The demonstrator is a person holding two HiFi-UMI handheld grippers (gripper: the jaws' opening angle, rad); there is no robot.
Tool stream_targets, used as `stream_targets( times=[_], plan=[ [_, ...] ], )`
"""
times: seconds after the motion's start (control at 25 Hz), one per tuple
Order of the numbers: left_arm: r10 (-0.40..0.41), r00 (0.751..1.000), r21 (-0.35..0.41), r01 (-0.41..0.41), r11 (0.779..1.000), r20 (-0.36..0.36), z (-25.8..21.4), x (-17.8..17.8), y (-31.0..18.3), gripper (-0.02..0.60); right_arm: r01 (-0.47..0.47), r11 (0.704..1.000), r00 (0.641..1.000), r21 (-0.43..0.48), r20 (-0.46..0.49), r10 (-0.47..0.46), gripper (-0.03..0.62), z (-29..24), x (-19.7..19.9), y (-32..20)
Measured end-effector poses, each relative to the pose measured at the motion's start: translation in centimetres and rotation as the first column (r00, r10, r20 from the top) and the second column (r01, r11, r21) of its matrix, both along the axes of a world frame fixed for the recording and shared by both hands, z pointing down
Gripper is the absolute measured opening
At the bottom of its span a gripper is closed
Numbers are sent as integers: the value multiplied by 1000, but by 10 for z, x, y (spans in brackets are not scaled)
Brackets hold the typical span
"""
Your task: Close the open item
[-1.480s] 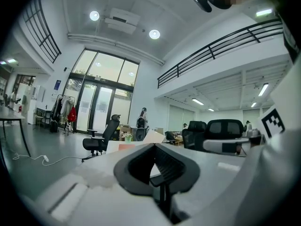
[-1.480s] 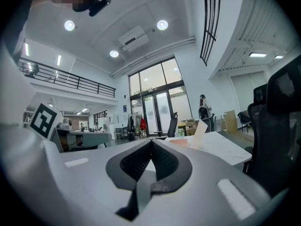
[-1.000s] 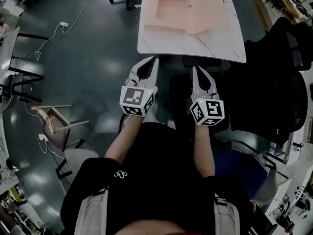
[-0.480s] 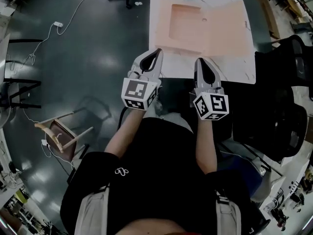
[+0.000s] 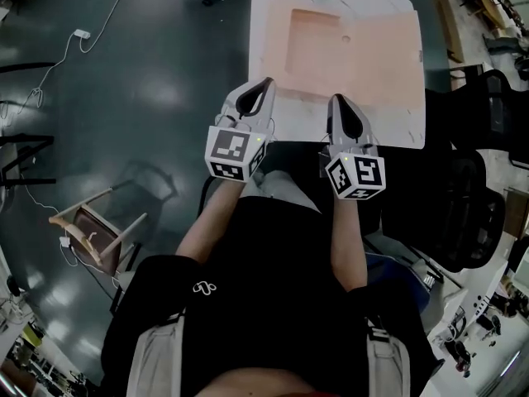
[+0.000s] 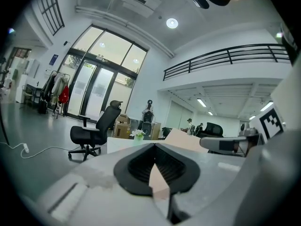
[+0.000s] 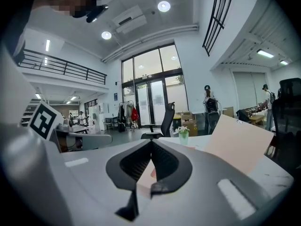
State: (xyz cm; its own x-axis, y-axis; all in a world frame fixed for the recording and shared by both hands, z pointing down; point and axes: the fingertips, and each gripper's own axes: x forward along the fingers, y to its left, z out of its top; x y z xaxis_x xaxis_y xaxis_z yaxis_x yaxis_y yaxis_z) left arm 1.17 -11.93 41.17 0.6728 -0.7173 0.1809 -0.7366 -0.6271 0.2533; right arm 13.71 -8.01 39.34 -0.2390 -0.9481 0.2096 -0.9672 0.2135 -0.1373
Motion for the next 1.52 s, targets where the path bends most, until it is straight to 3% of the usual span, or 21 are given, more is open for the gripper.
stream_targets(
  times=[0.2,0.36,0.56,0.92,1.16,1.4,1.52],
  plan=[
    [50,999,-18,-50,999,8,8,23,-7,0,-54,999,998,7,13,54,28,1,23,-4],
    [83,996,-17,-83,996,17,6,44,-8,0,-158,987,987,-10,37,158,71,6,72,5],
    [112,994,-20,-111,994,18,5,67,-8,1,-310,950,949,-40,44,312,161,15,149,21],
    [122,992,-32,-121,992,34,13,83,-5,0,-486,865,865,-123,74,497,222,52,250,26],
    [86,996,-27,-85,996,40,14,67,-19,0,-506,855,854,-111,71,515,211,53,275,5],
    [51,998,-24,-50,998,32,13,50,-32,0,-502,861,860,-80,60,507,195,44,268,-8],
    [50,998,-21,-50,999,26,11,50,-35,0,-493,868,867,-63,54,496,155,37,263,-11]
  ],
)
